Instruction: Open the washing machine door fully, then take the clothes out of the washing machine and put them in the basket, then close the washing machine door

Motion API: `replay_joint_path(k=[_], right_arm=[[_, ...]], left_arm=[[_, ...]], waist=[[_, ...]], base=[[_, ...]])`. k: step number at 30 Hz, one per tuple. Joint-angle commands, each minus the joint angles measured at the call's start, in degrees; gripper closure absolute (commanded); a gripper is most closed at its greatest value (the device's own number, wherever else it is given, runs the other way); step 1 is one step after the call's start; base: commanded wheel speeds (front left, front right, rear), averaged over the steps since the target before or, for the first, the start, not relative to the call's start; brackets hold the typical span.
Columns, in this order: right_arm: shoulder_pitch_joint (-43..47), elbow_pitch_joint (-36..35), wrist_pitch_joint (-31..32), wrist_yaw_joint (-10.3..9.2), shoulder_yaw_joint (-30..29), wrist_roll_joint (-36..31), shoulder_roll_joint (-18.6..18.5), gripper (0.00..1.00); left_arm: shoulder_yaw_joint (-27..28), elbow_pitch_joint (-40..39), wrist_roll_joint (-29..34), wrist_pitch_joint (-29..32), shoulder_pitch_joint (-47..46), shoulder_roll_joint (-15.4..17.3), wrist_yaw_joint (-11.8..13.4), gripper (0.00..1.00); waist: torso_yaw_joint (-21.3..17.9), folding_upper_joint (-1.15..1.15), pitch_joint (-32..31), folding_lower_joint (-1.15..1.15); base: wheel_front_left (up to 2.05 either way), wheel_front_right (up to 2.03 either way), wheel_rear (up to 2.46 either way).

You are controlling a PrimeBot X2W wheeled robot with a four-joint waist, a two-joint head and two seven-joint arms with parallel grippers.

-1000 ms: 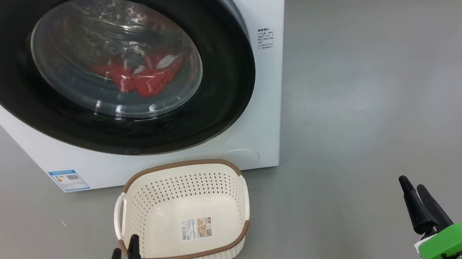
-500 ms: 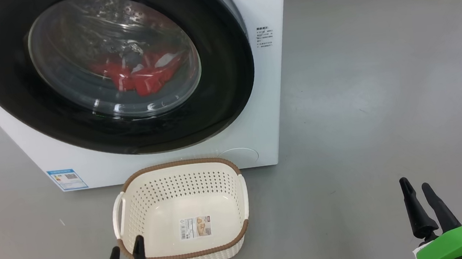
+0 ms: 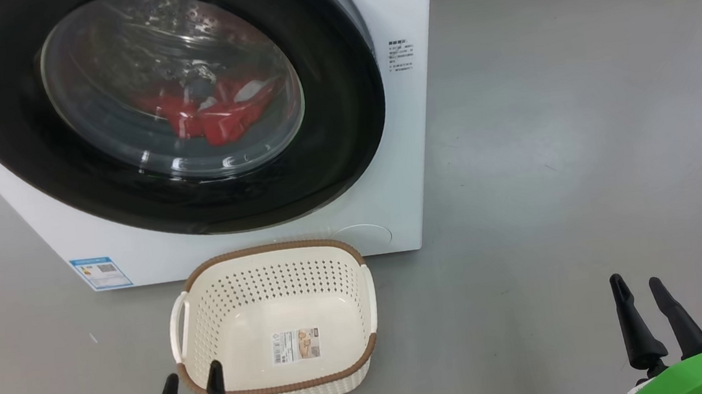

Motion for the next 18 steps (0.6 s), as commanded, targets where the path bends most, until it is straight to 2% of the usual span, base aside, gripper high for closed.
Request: replay_joint_path(k=[1,18], right_arm=[[-0.49,-1.83,-0.93,0.57,0.59,-2.36,-1.21,0.00],[0.42,-2.62,-3.61,0.68,0.84,-12.23,-1.46,0.00]], left_arm=[[1.14,-1.99,2.27,-1.01,-0.60,0.99,0.37,0.00],[2.51,-1.54,11.90,-3.75,-0.14,0.54,0.27,0.00]], waist=[[-0.05,0.00,0.12,0.00],[-0.30,0.00,0.06,-0.01]], base=[[0.00,0.00,0.00],[0.00,0.00,0.00]])
